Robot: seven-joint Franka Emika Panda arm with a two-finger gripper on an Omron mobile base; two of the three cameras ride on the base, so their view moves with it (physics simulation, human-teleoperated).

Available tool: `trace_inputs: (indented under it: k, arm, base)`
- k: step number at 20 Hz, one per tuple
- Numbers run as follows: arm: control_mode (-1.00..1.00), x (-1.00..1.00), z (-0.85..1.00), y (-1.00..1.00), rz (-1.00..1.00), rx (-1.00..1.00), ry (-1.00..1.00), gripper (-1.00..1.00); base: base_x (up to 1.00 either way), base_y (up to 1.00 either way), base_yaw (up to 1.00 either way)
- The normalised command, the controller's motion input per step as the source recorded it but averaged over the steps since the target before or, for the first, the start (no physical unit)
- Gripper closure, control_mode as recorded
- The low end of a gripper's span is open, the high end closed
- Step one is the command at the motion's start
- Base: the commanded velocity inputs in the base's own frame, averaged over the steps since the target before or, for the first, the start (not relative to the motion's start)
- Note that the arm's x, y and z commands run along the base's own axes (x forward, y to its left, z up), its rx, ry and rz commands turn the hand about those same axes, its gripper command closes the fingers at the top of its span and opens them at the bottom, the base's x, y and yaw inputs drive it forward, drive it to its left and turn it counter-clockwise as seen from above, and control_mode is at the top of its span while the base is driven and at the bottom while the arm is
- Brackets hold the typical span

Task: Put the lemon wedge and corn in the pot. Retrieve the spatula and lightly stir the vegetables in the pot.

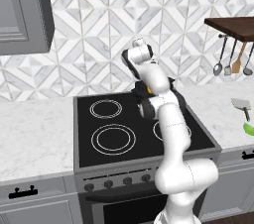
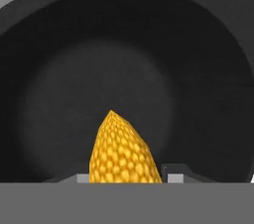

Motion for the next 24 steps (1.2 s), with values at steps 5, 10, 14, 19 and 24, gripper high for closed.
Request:
trace_inputs:
  k: [5, 10, 14, 19, 24]
  arm:
    - [-1.0, 0.47, -0.5, -0.14, -0.03, -0.01, 0.0, 1.0]
    - [-1.0, 0.15, -0.36, -0.02, -0.01, -0.02, 0.0, -1.0]
    - [-1.0, -0.44, 0.07, -0.29, -0.05, 0.0, -0.04, -1.0]
    - [-1.0, -0.31, 0.32, -0.23, -0.02, 0.0, -0.04, -1.0]
    - [-1.0, -0.79, 0.86, -0.18, 0.0, 0.01, -0.11, -1.0]
  base:
    - [0.0, 0.0, 0.0]
    - [0.0, 0.0, 0.0]
    - [0.0, 0.0, 0.0]
    - [0.0, 0.0, 0.0]
    - [0.0, 0.0, 0.0]
